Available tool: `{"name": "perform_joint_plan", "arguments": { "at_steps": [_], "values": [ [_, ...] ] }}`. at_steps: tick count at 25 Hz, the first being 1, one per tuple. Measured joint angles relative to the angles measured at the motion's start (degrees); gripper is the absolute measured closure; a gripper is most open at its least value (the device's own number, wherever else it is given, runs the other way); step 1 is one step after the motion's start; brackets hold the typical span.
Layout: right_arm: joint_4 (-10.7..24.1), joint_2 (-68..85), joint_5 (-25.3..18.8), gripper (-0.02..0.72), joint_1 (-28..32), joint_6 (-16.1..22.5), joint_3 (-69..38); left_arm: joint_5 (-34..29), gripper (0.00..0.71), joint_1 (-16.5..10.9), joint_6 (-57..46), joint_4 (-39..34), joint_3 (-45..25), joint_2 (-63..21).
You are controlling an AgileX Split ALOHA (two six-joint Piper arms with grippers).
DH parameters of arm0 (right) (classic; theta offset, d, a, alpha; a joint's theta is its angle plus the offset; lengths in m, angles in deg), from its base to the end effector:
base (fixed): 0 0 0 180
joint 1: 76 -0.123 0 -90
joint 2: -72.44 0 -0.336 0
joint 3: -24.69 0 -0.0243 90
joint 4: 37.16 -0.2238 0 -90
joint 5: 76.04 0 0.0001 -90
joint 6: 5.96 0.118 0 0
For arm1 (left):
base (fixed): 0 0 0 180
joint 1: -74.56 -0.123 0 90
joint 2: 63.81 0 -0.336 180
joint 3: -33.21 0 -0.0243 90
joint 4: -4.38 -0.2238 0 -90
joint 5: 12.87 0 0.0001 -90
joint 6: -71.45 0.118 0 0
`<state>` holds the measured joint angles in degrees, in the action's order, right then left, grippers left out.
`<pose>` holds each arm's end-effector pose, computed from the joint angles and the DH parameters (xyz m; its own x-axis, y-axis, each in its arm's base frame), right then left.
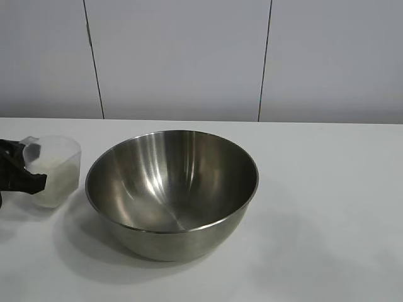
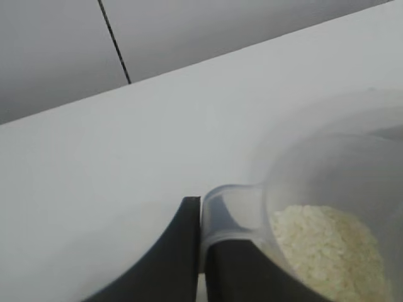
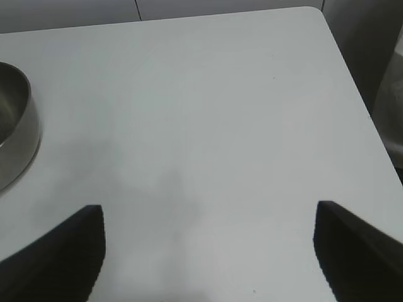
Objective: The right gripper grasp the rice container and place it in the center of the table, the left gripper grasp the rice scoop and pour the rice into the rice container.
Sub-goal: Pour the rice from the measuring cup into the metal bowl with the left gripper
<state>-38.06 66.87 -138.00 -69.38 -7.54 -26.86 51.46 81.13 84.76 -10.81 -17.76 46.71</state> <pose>-0.0560 0.0081 0.2401 -0.4847 0.0359 -0.8739 0.0935 0.9956 -0.0109 0.3201 -0.0649 0.2172 -0.0117 0.3362 -0.9417 0.3699 0.8764 0.3083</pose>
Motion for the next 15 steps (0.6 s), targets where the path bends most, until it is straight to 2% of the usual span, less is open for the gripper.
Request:
{"name": "perform_joint_plan", "arguments": {
  "at_steps": [4, 7, 11, 15],
  "values": [
    [0.0, 0.0, 0.0, 0.08, 0.0, 0.0, 0.0, -7.4, 0.705, 0.9, 2.8, -2.7, 3.6, -5.6],
    [0.0, 0.0, 0.0, 0.08, 0.0, 0.0, 0.0, -15.7, 0.705, 4.2, 6.2, -4.8, 7.1, -9.1],
    [0.0, 0.0, 0.0, 0.08, 0.0, 0.0, 0.0, -25.0, 0.706, 11.0, 13.3, -5.5, 12.1, -11.2],
    [0.0, 0.0, 0.0, 0.08, 0.0, 0.0, 0.0, -32.5, 0.707, 19.1, 21.4, -5.8, 16.9, -11.3]
  ]
}}
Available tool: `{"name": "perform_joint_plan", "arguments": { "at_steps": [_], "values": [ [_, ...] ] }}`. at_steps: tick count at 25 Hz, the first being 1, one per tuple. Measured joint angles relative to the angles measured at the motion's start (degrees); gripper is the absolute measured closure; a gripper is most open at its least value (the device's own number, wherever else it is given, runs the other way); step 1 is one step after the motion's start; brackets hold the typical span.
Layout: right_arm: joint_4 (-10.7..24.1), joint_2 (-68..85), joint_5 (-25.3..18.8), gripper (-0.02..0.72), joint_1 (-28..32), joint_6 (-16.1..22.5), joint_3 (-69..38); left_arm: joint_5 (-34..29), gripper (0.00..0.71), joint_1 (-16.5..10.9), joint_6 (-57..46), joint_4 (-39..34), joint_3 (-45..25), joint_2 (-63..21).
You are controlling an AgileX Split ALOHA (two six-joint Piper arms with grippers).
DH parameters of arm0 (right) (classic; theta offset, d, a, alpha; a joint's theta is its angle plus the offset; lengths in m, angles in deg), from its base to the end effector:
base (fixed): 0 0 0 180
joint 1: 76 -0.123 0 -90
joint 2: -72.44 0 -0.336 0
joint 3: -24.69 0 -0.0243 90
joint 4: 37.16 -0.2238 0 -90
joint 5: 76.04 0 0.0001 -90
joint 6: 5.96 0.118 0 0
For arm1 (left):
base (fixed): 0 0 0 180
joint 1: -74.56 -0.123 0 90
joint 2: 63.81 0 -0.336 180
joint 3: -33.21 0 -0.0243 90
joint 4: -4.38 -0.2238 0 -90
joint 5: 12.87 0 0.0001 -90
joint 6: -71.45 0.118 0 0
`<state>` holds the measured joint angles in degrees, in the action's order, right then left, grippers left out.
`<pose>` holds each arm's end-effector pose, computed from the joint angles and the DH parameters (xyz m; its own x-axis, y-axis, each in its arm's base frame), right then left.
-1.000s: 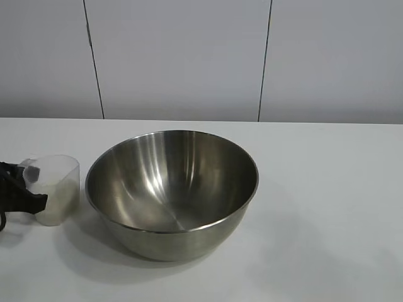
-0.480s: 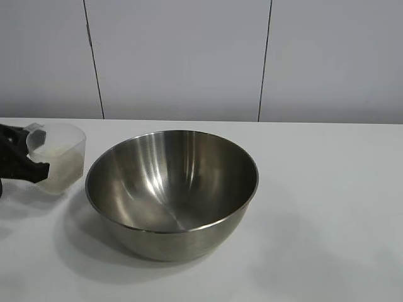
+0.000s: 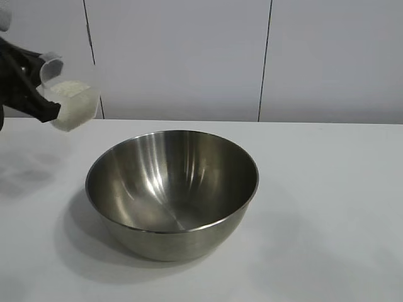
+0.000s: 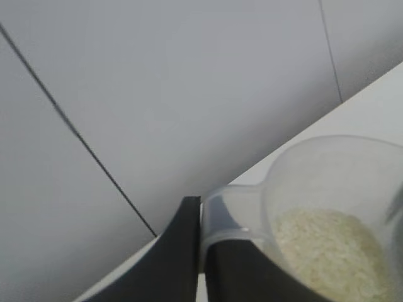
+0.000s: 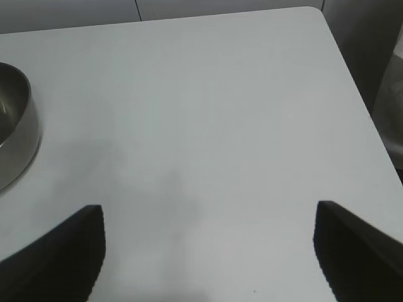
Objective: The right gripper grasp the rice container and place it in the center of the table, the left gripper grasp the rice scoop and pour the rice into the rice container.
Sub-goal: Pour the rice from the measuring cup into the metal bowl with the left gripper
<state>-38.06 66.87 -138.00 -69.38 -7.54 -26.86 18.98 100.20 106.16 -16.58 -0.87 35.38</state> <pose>-0.0560 0.0081 0.2401 -0.4847 0.0359 -0.8739 0.0935 0.9956 -0.0109 0.3024 -0.1698 0.2925 0.3459 0.7009 -0.6238 0.5209 0.4096 0.7490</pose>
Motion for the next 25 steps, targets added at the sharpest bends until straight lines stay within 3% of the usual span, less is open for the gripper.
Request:
{"name": "perform_joint_plan", "arguments": {
  "at_steps": [3, 7, 13, 17, 25],
  "values": [
    [0.0, 0.0, 0.0, 0.08, 0.0, 0.0, 0.0, -3.4, 0.707, 4.0, 8.5, -0.1, 1.8, 0.0],
    [0.0, 0.0, 0.0, 0.08, 0.0, 0.1, 0.0, -4.1, 0.707, 7.8, 27.7, -0.2, 2.0, 0.5],
    [0.0, 0.0, 0.0, 0.08, 0.0, 0.0, 0.0, -0.2, 0.707, 8.9, 63.2, -0.3, 2.5, 6.8],
    [0.0, 0.0, 0.0, 0.08, 0.0, 0.0, 0.0, -0.4, 0.707, 8.9, 70.6, -2.6, 3.8, 9.3],
    [0.0, 0.0, 0.0, 0.08, 0.0, 0.0, 0.0, -1.7, 0.707, 8.9, 71.6, -16.1, 6.1, 9.4]
  ]
}}
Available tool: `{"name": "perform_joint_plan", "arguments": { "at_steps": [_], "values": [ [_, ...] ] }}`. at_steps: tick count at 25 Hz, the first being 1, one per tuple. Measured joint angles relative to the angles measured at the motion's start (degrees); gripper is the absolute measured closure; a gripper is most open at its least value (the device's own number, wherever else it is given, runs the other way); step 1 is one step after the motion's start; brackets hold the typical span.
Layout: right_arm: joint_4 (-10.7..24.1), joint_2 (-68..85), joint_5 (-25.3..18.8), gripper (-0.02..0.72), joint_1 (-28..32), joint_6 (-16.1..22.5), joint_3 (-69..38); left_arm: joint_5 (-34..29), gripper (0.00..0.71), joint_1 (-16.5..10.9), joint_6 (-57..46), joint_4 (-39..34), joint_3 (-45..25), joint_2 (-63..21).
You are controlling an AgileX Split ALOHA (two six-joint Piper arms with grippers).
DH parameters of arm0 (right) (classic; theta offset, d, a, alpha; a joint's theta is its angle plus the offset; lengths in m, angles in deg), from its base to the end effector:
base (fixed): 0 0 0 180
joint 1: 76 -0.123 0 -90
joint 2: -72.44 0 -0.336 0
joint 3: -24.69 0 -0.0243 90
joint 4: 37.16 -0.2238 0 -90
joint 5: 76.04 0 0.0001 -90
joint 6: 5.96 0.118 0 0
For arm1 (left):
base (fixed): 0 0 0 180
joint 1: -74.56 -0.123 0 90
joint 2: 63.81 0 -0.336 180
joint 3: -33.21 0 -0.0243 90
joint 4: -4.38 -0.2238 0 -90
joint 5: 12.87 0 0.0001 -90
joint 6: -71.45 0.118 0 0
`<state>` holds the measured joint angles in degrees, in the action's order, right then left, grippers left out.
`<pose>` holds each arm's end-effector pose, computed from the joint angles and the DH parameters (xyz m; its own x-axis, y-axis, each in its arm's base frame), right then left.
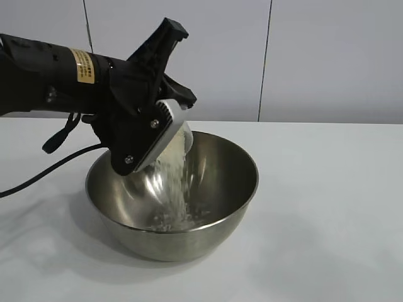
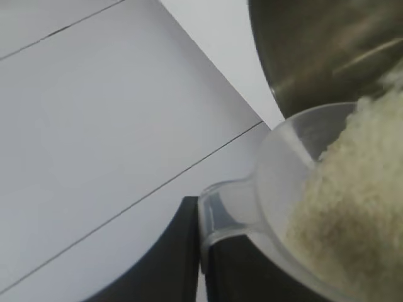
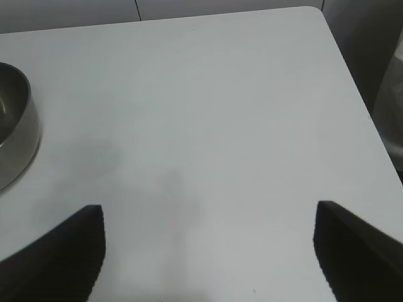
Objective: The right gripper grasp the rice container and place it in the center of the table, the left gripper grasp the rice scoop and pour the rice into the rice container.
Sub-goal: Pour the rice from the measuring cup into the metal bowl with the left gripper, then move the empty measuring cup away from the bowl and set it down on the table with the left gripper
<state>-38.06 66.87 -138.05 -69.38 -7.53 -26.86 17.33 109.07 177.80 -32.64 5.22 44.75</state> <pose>-0.0561 0.0082 0.2400 -0.4855 0.0362 -0.8735 0.0935 0.9956 -0.0107 0.2954 -0.2464 0.2542 0.7326 0.2483 0.6337 -0.3890 -0.6112 0.6892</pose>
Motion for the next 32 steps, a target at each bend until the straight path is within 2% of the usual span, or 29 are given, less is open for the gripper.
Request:
{"name": "perform_joint_plan", "arguments": {
  "at_steps": [4, 9, 23, 28, 32],
  "values": [
    [0.0, 0.0, 0.0, 0.08, 0.0, 0.0, 0.0, -1.9, 0.707, 0.0, -0.2, -6.8, 2.1, 0.0],
    [0.0, 0.0, 0.0, 0.08, 0.0, 0.0, 0.0, -2.1, 0.707, 0.0, -0.6, -10.2, 3.1, 0.0],
    [0.0, 0.0, 0.1, 0.08, 0.0, 0.0, 0.0, -3.5, 0.707, 0.0, -1.2, -11.0, 3.1, 0.0],
    [0.0, 0.0, 0.1, 0.08, 0.0, 0.0, 0.0, -1.3, 0.707, 0.0, -10.3, -11.0, 2.4, 0.0],
    [0.0, 0.0, 0.1, 0.08, 0.0, 0.0, 0.0, 3.5, 0.707, 0.0, -25.5, -11.1, 0.0, 0.0]
  ]
}}
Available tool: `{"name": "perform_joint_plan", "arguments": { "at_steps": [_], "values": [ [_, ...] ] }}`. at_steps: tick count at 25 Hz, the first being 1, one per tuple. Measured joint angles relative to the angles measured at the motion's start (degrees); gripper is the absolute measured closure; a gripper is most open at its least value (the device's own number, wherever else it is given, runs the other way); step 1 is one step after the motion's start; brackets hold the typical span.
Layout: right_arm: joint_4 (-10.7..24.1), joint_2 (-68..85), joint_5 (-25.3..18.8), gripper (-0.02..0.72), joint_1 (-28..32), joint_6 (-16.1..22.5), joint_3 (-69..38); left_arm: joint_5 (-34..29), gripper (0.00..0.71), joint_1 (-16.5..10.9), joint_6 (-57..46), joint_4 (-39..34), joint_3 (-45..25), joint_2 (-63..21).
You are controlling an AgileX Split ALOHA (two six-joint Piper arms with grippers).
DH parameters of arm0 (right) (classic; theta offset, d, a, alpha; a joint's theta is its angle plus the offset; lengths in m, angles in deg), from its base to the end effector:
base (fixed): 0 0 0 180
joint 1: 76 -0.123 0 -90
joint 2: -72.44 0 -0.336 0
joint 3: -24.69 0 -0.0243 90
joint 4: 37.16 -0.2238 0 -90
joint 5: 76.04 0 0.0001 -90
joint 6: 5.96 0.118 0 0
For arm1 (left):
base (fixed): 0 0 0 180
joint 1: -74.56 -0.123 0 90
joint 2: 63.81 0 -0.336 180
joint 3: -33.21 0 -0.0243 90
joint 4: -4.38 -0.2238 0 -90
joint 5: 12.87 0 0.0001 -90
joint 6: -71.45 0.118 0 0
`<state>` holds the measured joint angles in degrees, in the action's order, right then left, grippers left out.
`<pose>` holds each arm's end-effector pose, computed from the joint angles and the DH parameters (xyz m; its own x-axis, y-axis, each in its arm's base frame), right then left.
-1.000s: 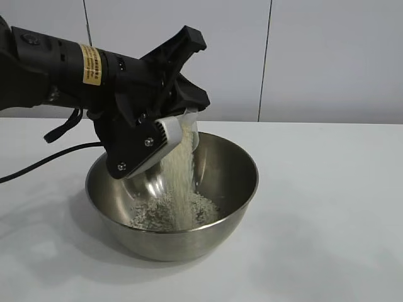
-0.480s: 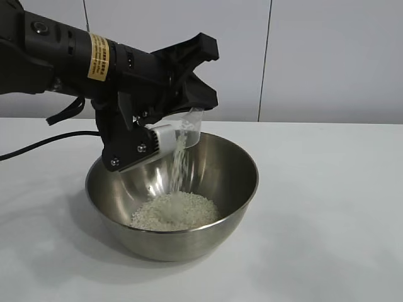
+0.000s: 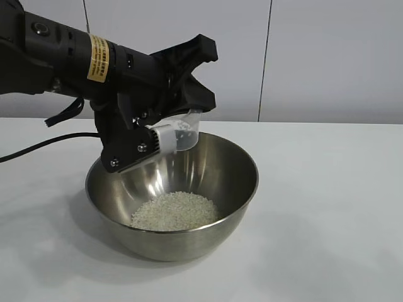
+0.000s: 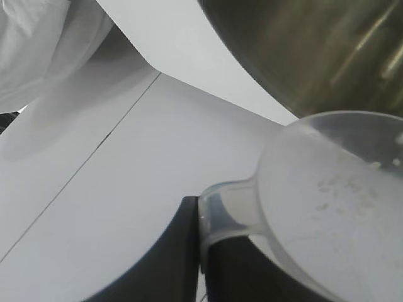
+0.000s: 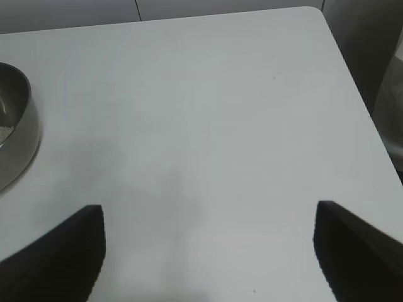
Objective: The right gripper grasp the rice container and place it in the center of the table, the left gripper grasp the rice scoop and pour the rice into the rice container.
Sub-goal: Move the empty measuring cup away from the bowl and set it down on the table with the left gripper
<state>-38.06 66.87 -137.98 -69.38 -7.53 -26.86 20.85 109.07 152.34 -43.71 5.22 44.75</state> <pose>-0.0560 0.0081 0.2401 -0.4844 0.0361 -0.8741 0.0936 0.9956 -0.0108 0.2837 -0.2541 0.2545 0.8660 0.3239 0.3810 -0.1983 -0.4770 0.8562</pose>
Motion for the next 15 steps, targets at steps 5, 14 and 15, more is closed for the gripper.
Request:
{"name": "perform_joint_plan", "arguments": {
  "at_steps": [5, 14, 15],
  "values": [
    [0.0, 0.0, 0.0, 0.08, 0.0, 0.0, 0.0, 7.2, 0.707, 0.0, -20.4, 4.0, -2.9, 0.0],
    [0.0, 0.0, 0.0, 0.08, 0.0, 0.0, 0.0, 21.2, 0.707, -2.7, -60.4, 43.3, -5.0, -6.6],
    [0.0, 0.0, 0.0, 0.08, 0.0, 0.0, 0.0, 22.2, 0.707, -4.3, -64.4, 44.2, -6.0, -7.8]
  ]
}}
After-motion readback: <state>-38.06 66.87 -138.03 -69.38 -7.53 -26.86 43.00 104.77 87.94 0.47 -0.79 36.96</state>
